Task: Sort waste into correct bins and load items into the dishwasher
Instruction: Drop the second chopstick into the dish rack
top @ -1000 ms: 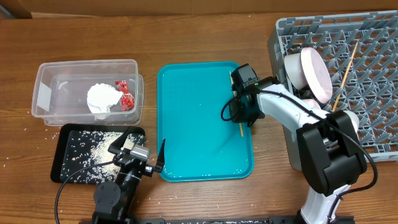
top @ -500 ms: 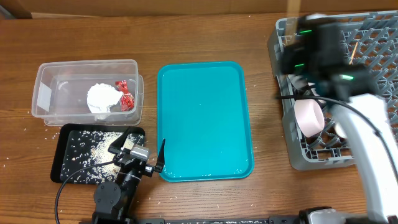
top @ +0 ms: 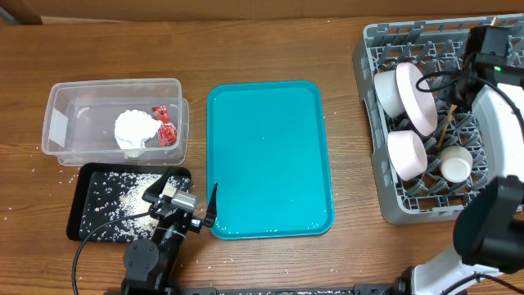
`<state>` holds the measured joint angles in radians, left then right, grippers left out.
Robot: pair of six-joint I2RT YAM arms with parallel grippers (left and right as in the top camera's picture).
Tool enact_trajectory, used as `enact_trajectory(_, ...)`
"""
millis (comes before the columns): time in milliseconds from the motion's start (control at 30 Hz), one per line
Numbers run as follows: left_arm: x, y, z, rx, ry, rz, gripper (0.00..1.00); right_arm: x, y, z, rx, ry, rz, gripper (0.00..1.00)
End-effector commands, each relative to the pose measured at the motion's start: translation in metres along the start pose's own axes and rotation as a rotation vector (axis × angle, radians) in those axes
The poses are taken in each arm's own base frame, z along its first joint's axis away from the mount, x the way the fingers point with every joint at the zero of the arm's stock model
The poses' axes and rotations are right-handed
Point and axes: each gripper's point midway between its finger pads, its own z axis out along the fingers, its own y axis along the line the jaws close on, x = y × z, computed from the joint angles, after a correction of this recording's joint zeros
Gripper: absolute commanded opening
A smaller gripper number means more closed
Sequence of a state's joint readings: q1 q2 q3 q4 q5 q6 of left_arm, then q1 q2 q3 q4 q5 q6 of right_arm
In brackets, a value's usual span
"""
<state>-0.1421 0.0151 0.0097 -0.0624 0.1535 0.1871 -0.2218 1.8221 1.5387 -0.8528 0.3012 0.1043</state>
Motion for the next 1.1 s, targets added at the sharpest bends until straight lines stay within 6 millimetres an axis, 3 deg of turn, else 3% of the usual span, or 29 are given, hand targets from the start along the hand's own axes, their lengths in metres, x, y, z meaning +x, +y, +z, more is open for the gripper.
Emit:
enact_trajectory(0, 0.001, 0.002, 0.0, -0.012, -0.003, 0.008, 1.0, -0.007, -0.015, -0.001, 0.081, -0.032, 0.009, 0.04)
enact_trajectory(200, 0.001, 0.002, 0.0, -0.012, -0.003, 0.008, 1.0, 0.0, -0.017, 0.001, 0.087, -0.007, 0.003, 0.04)
enact_trajectory(400, 0.001, 0.002, 0.0, -0.012, -0.003, 0.008, 1.0, 0.01, -0.018, 0.017, 0.101, 0.02, -0.002, 0.05)
enact_trajectory(433, 0.001, 0.002, 0.0, -0.012, -0.003, 0.008, 1.0, 0.01, -0.018, 0.017, 0.101, 0.019, -0.002, 0.42)
enact_trajectory(500, 0.001, 0.002, 0.0, -0.012, -0.003, 0.008, 1.0, 0.011, -0.018, 0.013, 0.101, 0.029, -0.008, 0.52)
enact_trajectory(600, 0.001, 0.002, 0.0, -0.012, -0.003, 0.008, 1.0, -0.002, -0.008, -0.023, 0.056, -0.006, 0.053, 0.53)
enact_trajectory(733, 0.001, 0.002, 0.0, -0.012, -0.003, 0.008, 1.0, -0.011, 0.028, -0.085, -0.124, -0.077, 0.03, 0.52)
enact_trajectory(867, 0.001, 0.002, 0.0, -0.012, -0.003, 0.008, 1.0, 0.003, 0.079, -0.173, -0.414, -0.158, -0.048, 0.52)
enact_trajectory(933, 0.001, 0.002, 0.0, -0.012, -0.003, 0.008, 1.0, 0.034, 0.109, -0.251, -0.635, -0.216, -0.148, 0.56)
enact_trajectory(967, 0.001, 0.002, 0.0, -0.012, -0.003, 0.008, 1.0, 0.045, 0.116, -0.273, -0.698, -0.229, -0.181, 0.57)
enact_trajectory(1033, 0.001, 0.002, 0.0, -0.012, -0.003, 0.008, 1.0, 0.075, 0.131, -0.321, -0.852, -0.247, -0.269, 0.68)
enact_trajectory(1067, 0.001, 0.002, 0.0, -0.012, -0.003, 0.008, 1.0, 0.092, 0.138, -0.345, -0.932, -0.256, -0.321, 1.0)
